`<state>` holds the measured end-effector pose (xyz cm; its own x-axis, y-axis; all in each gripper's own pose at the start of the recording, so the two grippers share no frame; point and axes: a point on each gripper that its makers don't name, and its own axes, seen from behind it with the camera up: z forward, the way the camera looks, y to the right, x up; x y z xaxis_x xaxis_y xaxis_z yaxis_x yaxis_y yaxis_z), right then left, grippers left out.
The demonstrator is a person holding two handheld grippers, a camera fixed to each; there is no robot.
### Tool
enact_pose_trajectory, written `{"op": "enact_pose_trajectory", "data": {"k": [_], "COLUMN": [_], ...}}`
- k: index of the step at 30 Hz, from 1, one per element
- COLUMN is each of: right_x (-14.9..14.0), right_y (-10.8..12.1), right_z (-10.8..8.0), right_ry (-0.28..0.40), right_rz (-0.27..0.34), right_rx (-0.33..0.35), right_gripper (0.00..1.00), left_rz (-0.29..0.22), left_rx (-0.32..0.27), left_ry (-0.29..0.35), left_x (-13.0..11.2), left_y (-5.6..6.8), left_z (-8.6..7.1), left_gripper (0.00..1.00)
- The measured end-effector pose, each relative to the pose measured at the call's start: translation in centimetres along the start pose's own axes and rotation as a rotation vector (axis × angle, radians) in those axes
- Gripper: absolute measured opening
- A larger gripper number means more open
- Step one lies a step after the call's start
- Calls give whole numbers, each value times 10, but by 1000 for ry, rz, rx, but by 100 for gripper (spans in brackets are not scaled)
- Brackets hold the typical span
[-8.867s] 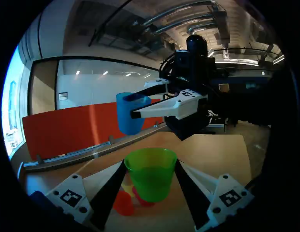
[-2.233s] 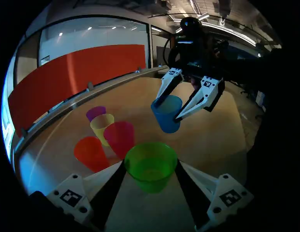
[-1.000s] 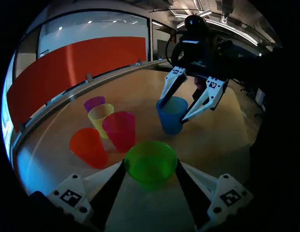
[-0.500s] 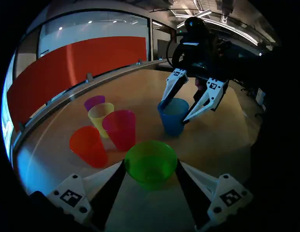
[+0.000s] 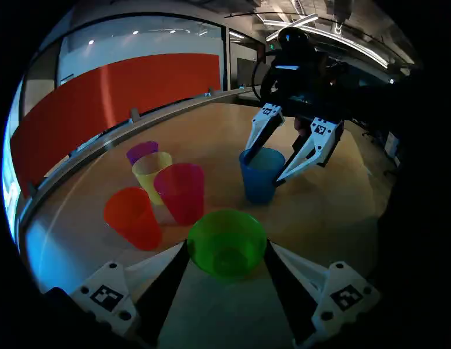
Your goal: Pour water
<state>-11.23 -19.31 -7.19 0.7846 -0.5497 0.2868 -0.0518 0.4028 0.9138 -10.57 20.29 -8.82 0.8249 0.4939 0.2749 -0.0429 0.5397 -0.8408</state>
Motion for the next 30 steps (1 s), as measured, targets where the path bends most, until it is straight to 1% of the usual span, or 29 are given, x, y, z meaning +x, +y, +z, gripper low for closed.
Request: {"op": "enact_pose_trajectory", "data": {"k": [9, 18, 23, 30], "right_x": [-7, -12, -13, -15], "right_y": [-1, -2, -2, -3], "right_z": [0, 0, 1, 0], "right_ry": [-16, -29, -32, -33], "right_rz": [-8, -10, -11, -9], "right_rx": [-7, -8, -10, -12], "right_gripper": [94, 94, 94, 94], "left_rz": [-2, -24, -48, -69], "left_rx": [-2, -22, -30, -16], "left_ry": [-1, -11, -18, -14], "left_x": [0, -2, -3, -3], "left_y": [0, 1, 1, -5], "left_z": [0, 0, 2, 6], "left_gripper": [88, 88, 89, 88]}}
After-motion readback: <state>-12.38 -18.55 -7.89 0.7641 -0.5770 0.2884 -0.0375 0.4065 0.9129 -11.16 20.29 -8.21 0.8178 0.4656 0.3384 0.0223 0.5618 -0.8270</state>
